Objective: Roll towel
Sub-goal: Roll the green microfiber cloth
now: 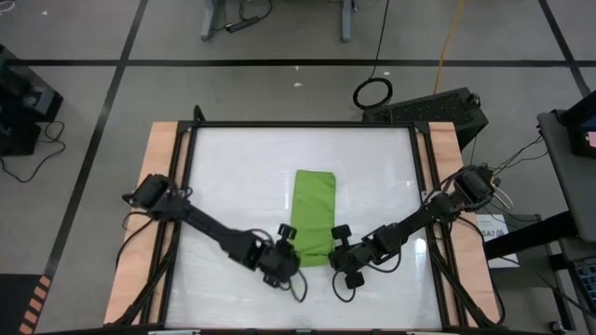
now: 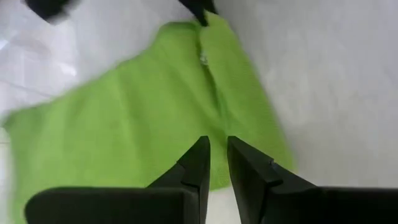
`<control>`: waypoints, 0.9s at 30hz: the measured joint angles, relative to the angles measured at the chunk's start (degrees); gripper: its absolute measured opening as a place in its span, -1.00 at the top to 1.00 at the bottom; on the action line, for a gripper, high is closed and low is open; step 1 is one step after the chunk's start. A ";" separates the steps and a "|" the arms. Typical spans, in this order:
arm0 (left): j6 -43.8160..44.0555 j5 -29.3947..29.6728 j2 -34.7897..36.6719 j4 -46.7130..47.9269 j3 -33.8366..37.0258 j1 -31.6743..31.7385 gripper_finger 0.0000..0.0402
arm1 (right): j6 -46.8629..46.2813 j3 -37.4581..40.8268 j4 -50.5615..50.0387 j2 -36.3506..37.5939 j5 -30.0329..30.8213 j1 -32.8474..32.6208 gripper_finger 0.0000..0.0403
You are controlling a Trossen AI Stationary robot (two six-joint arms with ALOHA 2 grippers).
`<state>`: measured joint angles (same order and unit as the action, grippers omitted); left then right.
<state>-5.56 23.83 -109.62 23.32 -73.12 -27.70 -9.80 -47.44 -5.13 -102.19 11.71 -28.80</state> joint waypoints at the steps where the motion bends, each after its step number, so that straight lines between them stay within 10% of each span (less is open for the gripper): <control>1: -1.00 2.37 0.00 0.12 0.00 -1.06 0.68 | 0.00 0.00 0.03 0.00 -0.04 0.04 0.99; 14: -10.03 2.47 -0.47 -8.67 3.90 -5.97 0.65 | 0.35 0.04 0.38 0.00 -1.70 1.01 0.99; 27: -11.39 -1.00 -2.91 -8.98 4.35 -4.47 0.10 | 0.11 0.02 0.58 0.00 -1.40 1.01 0.99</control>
<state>-16.95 22.83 -112.53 14.34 -68.77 -32.18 -9.69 -47.42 -4.55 -102.19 10.31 -27.79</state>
